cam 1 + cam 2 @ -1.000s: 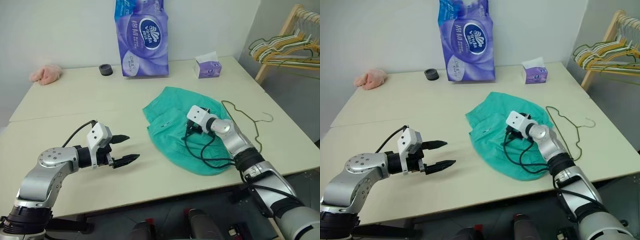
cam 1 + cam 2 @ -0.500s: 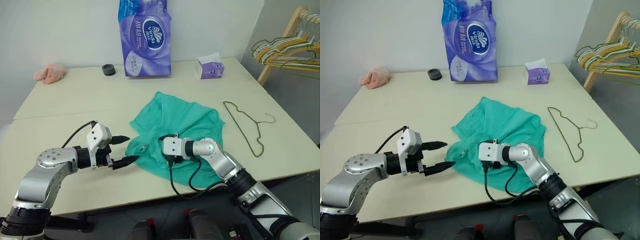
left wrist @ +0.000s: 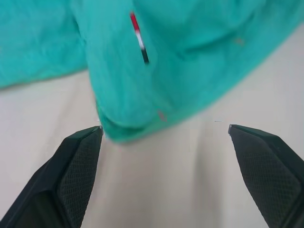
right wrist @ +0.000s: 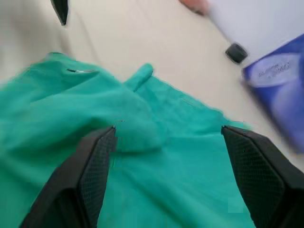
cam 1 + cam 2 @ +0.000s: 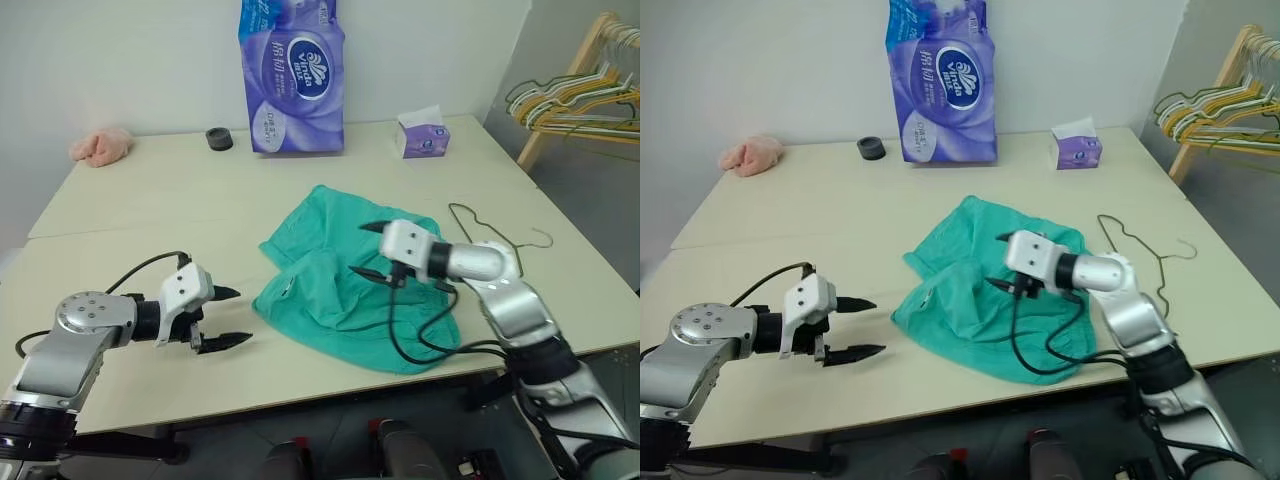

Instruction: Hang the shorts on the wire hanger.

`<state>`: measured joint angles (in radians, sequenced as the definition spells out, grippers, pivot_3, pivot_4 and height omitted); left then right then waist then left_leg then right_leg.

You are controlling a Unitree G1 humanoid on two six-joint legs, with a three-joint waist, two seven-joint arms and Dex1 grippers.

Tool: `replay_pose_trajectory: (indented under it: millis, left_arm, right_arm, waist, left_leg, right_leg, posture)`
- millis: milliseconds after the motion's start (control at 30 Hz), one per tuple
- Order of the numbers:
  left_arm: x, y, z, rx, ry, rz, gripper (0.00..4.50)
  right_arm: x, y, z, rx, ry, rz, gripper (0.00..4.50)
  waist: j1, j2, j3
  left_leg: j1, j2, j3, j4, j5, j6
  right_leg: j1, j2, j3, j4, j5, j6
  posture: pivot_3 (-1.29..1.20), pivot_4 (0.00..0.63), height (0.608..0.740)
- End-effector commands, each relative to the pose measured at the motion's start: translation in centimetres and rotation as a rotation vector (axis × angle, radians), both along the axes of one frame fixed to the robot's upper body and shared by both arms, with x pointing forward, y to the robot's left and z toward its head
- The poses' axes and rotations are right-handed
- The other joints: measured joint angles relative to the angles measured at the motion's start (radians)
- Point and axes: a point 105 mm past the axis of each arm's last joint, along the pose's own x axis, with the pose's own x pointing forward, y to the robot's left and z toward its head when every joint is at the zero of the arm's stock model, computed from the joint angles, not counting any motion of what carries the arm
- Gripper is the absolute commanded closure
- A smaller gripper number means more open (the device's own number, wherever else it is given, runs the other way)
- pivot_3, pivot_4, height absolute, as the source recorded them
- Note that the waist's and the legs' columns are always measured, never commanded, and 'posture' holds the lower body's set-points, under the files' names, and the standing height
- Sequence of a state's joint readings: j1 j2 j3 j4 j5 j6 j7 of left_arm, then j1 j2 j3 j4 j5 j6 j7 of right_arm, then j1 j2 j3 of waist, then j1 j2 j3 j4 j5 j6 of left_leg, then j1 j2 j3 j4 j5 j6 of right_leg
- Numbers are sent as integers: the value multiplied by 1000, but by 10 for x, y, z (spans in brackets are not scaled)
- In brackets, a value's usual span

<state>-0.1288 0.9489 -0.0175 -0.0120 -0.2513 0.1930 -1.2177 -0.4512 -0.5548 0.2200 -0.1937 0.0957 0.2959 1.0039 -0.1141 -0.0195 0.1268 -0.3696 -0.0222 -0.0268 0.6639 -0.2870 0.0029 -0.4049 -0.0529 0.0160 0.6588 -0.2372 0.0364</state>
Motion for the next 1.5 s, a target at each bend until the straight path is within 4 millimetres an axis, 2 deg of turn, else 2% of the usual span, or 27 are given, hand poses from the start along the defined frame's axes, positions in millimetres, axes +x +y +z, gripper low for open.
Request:
replay_pose_trajectory:
  millis: [33,100,200,467,567,633,833,1000,1267,1367,1500]
  left_arm:
    - [5,-12,1,70,-71,-127,0]
    - [12,-19,-1,84,-102,-162,0]
    - [20,-26,-7,116,-147,-206,0]
    - [31,-25,-28,238,-181,-278,0]
    - [45,-28,-32,260,-237,-261,567]
    - [46,-30,-35,253,-236,-268,1095]
    - [44,-32,-41,252,-223,-302,2865]
    - [48,-38,-33,186,-226,-273,4373]
    - [49,-38,-27,138,-211,-230,4469]
    - [48,-35,-26,146,-212,-225,4500]
    - [49,-30,-24,148,-210,-210,4500]
  right_arm:
    - [-37,-7,9,25,121,110,697]
    - [-51,-14,4,-4,169,126,697]
    - [-63,-18,0,-26,195,123,697]
    - [-75,-20,-6,-61,188,113,697]
    - [-73,-26,-5,-88,159,87,635]
    - [-71,-32,-7,-119,146,62,635]
    - [-74,-59,-29,-323,121,53,635]
    - [-76,-77,-48,-477,87,97,635]
    - [-57,-81,-61,-538,4,68,635]
    - [-49,-81,-59,-533,-26,52,1222]
    - [-43,-77,-53,-497,-51,53,2583]
  waist:
    - [5,0,1]
    - [8,0,1]
    - [9,0,0]
    - [2,0,0]
    - [13,0,0]
    - [16,0,-1]
    - [21,0,-1]
    - [23,0,-1]
    - [24,0,-1]
    - [24,0,-1]
    - [24,0,-1]
  left_leg:
    - [0,0,0,0,0,0]
    - [0,0,0,1,0,0]
    - [1,1,1,1,1,1]
    - [1,1,2,1,0,1]
    - [3,0,2,1,1,1]
    - [5,-1,2,1,1,1]
    - [7,0,2,1,1,1]
    - [8,0,2,1,1,1]
    - [8,0,2,2,1,1]
    - [8,0,2,2,1,1]
    - [8,0,2,2,1,1]
  right_leg:
    - [0,0,0,0,0,0]
    - [0,0,0,0,0,0]
    - [0,1,0,0,-3,5]
    - [1,2,1,0,-3,6]
    - [3,2,0,0,-4,6]
    - [7,2,0,0,-4,7]
    - [9,2,0,-2,-5,8]
    - [10,2,0,-2,-5,8]
    - [10,3,0,-2,-5,8]
    - [10,3,0,-2,-5,8]
    - [10,3,0,-2,-5,8]
  posture:
    - [-159,95,740]
    - [-169,97,740]
    - [-185,99,740]
    - [-200,100,740]
    - [-203,99,740]
    - [-207,98,740]
    - [-210,98,740]
    - [-210,97,740]
    - [-199,94,740]
    - [-197,93,740]
    - [-193,93,740]
